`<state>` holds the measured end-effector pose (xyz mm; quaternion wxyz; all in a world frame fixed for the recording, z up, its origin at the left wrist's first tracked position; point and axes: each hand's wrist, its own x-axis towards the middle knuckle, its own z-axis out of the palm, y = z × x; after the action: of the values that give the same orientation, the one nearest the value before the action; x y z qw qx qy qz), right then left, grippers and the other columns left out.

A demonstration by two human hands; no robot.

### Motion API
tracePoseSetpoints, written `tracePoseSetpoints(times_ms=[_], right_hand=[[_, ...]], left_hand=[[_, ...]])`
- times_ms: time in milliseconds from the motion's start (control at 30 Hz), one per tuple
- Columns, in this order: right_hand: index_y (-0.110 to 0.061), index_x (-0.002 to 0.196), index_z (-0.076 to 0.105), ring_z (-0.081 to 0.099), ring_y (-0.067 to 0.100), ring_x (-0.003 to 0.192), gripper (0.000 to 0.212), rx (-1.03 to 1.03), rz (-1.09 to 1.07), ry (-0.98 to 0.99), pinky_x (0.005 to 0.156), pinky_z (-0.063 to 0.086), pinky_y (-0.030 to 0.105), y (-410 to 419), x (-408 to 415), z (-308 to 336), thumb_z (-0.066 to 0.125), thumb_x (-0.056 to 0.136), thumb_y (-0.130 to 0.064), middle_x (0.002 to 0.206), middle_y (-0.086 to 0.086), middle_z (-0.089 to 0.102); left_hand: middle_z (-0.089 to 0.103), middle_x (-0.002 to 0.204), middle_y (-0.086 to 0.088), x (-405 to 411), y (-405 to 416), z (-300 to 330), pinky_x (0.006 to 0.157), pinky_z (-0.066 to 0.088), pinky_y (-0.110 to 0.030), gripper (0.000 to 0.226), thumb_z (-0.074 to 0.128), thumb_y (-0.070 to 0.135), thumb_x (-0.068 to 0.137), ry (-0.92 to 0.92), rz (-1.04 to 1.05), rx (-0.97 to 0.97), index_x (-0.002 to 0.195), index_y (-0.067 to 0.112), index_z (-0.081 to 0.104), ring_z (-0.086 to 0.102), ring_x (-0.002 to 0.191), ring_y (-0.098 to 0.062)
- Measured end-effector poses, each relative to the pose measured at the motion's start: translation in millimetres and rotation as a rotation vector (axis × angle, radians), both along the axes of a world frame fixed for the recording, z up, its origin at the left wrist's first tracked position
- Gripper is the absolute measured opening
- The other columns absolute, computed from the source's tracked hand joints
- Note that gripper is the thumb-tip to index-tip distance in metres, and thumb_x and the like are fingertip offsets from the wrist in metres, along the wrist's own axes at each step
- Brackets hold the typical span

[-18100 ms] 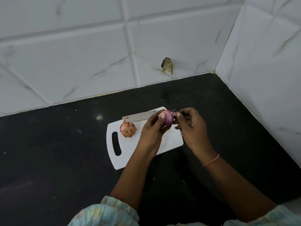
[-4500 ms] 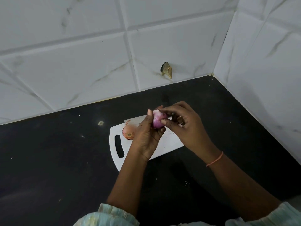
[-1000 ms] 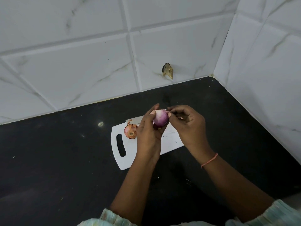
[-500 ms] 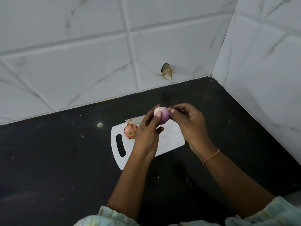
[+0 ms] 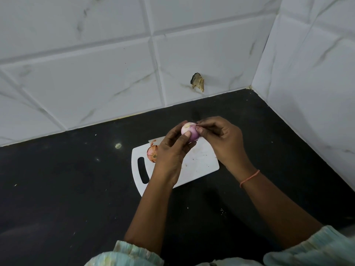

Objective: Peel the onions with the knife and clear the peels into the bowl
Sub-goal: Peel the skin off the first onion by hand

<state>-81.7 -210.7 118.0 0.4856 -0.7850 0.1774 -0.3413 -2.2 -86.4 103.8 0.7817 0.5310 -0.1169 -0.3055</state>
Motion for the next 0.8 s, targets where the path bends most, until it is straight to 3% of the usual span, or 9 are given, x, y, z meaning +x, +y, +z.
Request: tracePoseSetpoints(times_ms=[100, 267, 367, 533, 633, 733, 800], right_hand=[[-0.011, 0.102, 0.070, 0.066, 0.012, 0.093, 0.021, -0.113, -0.042, 0.032, 0.082, 0.057, 0.023, 2.5, 2.4, -3.5, 0.070, 0.089, -0.027, 0.099, 0.000, 0.070], [-0.015, 0.103, 0.069, 0.066, 0.006, 0.090, 0.018, -0.119, -0.063, 0.032, 0.078, 0.053, 0.013, 4.3, 3.7, -4.2, 0.067, 0.090, -0.028, 0.098, -0.006, 0.068], [-0.017, 0.099, 0.068, 0.068, 0.003, 0.087, 0.013, 0.133, -0.083, 0.012, 0.071, 0.054, 0.013, 2.0, 4.0, 2.0, 0.068, 0.091, -0.028, 0.093, -0.011, 0.070], [-0.006, 0.092, 0.068, 0.074, 0.018, 0.077, 0.011, 0.697, -0.117, -0.144, 0.063, 0.057, 0.021, -4.0, 1.1, 9.9, 0.073, 0.086, -0.012, 0.086, 0.007, 0.073], [-0.006, 0.095, 0.067, 0.071, 0.012, 0.075, 0.019, 0.645, -0.266, -0.086, 0.060, 0.056, 0.020, -15.5, 1.4, -3.4, 0.078, 0.082, -0.015, 0.087, 0.002, 0.071], [-0.013, 0.091, 0.067, 0.070, 0.012, 0.079, 0.016, 0.556, -0.400, 0.051, 0.068, 0.060, 0.031, -31.3, -2.8, -25.7, 0.078, 0.081, -0.014, 0.089, -0.003, 0.070], [-0.017, 0.090, 0.068, 0.068, 0.010, 0.085, 0.014, 0.548, -0.424, 0.152, 0.071, 0.059, 0.029, -40.3, -7.5, -41.0, 0.074, 0.083, -0.007, 0.092, -0.003, 0.070]], left_hand=[[0.068, 0.125, -0.010, -1.3, -0.1, -0.1, 0.099, 0.054, -0.040, 0.037, 0.068, 0.016, 0.091, -0.010, 0.002, 0.048, 0.128, 0.012, 0.064, 0.067, 0.114, -0.026], [0.069, 0.123, -0.009, -5.6, -1.0, 1.1, 0.094, 0.056, -0.039, 0.058, 0.081, 0.031, 0.072, -0.066, 0.008, 0.090, 0.125, 0.013, 0.066, 0.067, 0.112, -0.028], [0.067, 0.124, -0.013, -2.1, 0.4, 0.2, 0.095, 0.056, -0.041, 0.054, 0.080, 0.021, 0.074, -0.002, -0.004, 0.040, 0.125, 0.010, 0.065, 0.067, 0.113, -0.030], [0.063, 0.130, -0.019, 0.8, 1.1, 5.2, 0.099, 0.053, -0.043, 0.042, 0.065, 0.003, 0.088, 0.205, -0.049, -0.101, 0.130, 0.007, 0.061, 0.064, 0.117, -0.036], [0.062, 0.130, -0.024, 1.5, -0.4, 8.2, 0.097, 0.054, -0.042, 0.035, 0.051, 0.000, 0.096, 0.374, -0.043, -0.185, 0.130, 0.004, 0.060, 0.065, 0.114, -0.040], [0.060, 0.132, -0.028, 2.4, -0.4, 8.4, 0.100, 0.051, -0.043, 0.042, 0.048, 0.007, 0.097, 0.510, -0.044, -0.253, 0.139, 0.001, 0.050, 0.065, 0.114, -0.041], [0.057, 0.135, -0.030, 3.2, -1.1, 5.7, 0.104, 0.047, -0.045, 0.047, 0.045, 0.010, 0.097, 0.553, -0.049, -0.279, 0.143, 0.000, 0.044, 0.063, 0.117, -0.042]])
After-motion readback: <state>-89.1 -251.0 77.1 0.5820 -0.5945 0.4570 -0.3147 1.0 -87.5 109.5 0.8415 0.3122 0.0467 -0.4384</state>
